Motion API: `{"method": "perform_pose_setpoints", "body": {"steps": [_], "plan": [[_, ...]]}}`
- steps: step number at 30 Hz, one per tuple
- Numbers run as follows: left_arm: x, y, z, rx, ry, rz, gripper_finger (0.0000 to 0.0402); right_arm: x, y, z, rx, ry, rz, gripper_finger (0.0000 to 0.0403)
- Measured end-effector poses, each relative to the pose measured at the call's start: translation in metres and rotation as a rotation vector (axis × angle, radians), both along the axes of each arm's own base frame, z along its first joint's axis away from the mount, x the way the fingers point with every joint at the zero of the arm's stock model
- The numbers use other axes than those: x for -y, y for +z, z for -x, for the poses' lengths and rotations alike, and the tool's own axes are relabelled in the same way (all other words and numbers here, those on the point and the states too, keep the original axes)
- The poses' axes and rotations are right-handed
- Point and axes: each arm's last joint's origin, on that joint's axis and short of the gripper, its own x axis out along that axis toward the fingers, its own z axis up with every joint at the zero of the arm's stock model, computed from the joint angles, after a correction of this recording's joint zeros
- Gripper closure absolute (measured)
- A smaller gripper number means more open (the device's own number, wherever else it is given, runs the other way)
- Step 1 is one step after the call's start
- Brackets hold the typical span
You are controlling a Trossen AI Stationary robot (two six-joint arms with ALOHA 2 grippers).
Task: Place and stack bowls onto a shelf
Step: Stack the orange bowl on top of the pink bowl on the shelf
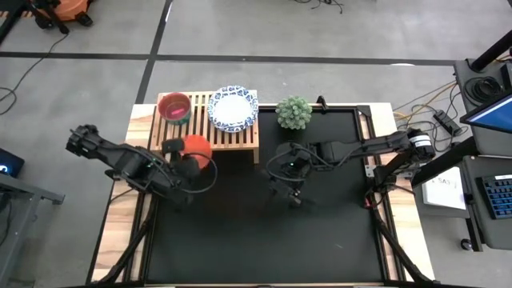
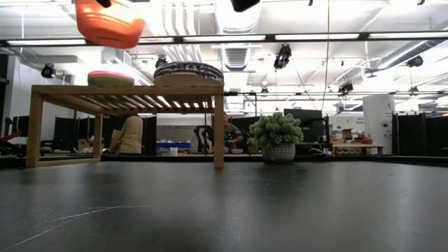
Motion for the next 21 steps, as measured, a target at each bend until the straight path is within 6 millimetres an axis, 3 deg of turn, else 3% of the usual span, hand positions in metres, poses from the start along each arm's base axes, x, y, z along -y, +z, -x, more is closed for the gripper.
{"method": "perform_pose_setpoints", "body": {"steps": [13,21], "plan": [[-0.030,0.005,0.044,0.125,0.194,-0.056,0.0401,0.000,-0.004,-0.001,0.013,-0.006,-0.010,0.0182],[-0.052,-0.006,0.063,0.113,0.302,-0.082,0.0401,0.000,-0.004,-0.001,0.011,-0.008,-0.011,0.0182]]}}
